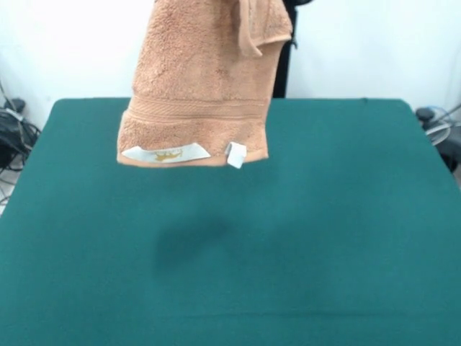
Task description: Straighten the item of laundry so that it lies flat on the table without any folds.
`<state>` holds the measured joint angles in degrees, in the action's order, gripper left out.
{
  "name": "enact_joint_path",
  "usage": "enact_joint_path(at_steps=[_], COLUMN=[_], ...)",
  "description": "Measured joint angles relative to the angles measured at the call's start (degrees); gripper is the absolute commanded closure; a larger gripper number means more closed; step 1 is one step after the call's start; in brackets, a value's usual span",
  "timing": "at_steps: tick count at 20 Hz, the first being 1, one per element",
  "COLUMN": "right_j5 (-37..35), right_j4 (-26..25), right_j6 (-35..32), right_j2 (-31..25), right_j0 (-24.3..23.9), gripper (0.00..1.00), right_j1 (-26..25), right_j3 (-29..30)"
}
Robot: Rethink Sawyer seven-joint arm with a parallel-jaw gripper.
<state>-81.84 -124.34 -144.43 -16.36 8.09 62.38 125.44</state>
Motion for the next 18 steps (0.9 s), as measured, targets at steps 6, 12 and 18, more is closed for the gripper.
enact_joint_path(at_steps=[6, 12, 18], right_j5=[0.56, 1.84, 3.32], right_j4=[0.0, 0.01, 0.02], right_j6=[0.0, 0.0, 0.0], right_j2=[0.0, 0.01, 0.01], right_j0=[0.0, 0.0, -0.12], gripper=[1.0, 1.0, 0.0], right_j1=[0.47, 2.05, 3.06], right_j3=[0.04, 0.15, 0.36])
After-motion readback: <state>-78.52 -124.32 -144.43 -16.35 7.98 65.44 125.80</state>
